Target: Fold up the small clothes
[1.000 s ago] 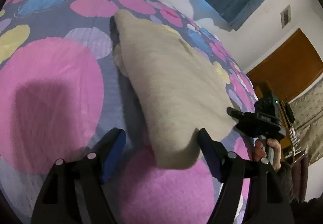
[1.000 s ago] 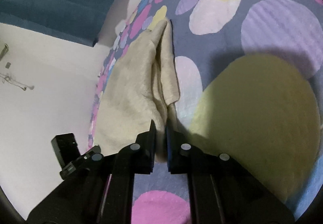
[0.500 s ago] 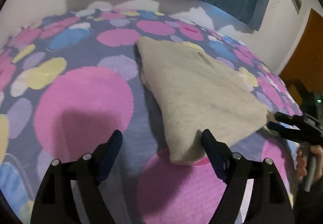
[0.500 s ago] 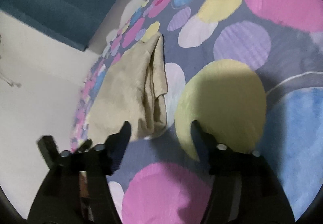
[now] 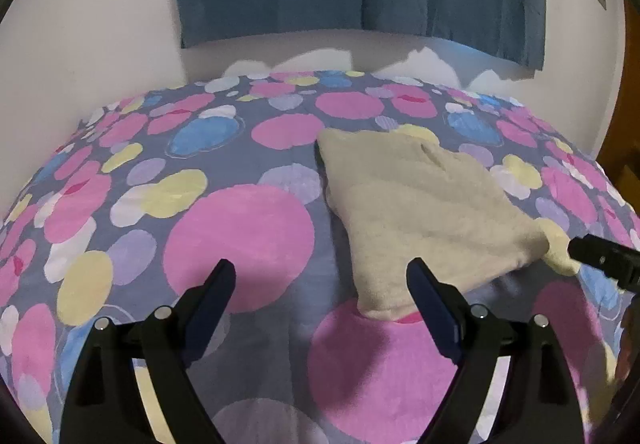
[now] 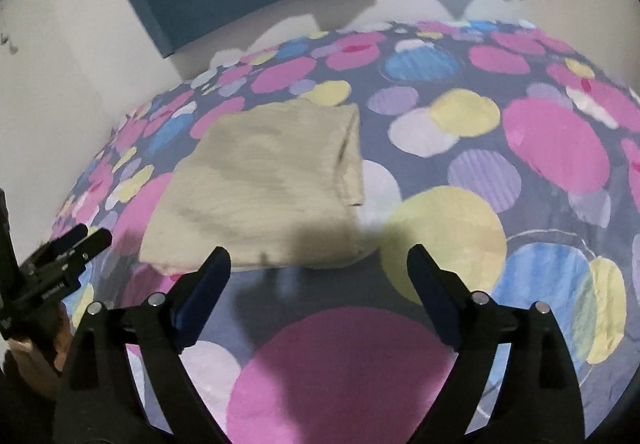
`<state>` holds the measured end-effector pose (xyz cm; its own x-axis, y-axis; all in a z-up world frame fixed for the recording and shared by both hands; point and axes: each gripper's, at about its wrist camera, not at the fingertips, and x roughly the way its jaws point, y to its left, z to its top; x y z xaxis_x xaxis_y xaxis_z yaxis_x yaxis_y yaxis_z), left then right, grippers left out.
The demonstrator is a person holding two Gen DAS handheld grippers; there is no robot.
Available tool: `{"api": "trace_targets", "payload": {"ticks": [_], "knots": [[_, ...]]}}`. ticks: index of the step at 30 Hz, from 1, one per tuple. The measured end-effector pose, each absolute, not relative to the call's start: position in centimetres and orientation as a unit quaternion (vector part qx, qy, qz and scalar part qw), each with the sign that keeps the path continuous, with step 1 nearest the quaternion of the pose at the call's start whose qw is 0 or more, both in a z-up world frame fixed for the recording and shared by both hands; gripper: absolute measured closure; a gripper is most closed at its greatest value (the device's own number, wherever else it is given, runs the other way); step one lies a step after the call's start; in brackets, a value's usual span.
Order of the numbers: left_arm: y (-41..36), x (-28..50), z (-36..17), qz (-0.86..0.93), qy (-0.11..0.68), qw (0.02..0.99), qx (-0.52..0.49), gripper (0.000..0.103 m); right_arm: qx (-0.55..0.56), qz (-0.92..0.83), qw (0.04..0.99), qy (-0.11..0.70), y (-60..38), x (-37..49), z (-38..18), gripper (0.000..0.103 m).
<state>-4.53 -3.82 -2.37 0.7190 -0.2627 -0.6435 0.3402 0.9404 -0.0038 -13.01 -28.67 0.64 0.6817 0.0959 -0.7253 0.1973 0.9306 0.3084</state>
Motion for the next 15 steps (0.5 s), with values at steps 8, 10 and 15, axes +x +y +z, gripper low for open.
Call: {"api": "trace_targets", "payload": {"ticks": [8,10,15], "knots": [[-2.9,-5.7,-1.0,-0.143,0.327,0.933,0.043,0.017,0.173,-0.028,0.904,0.390,-27.2,-13.5,1.7,0.012],[-2.9,-5.9,-0.9,-0.141,0.328,0.933,0.044,0.017,0.173,-0.025,0.904,0.390,-27.3,-13.4,1.7,0.012],[-2.8,-6.4,-0.7,-0.136,0.326,0.934,0.044,0.017,0.171,-0.026,0.906,0.386,-26.5,-13.9,2.3,0.012]]}}
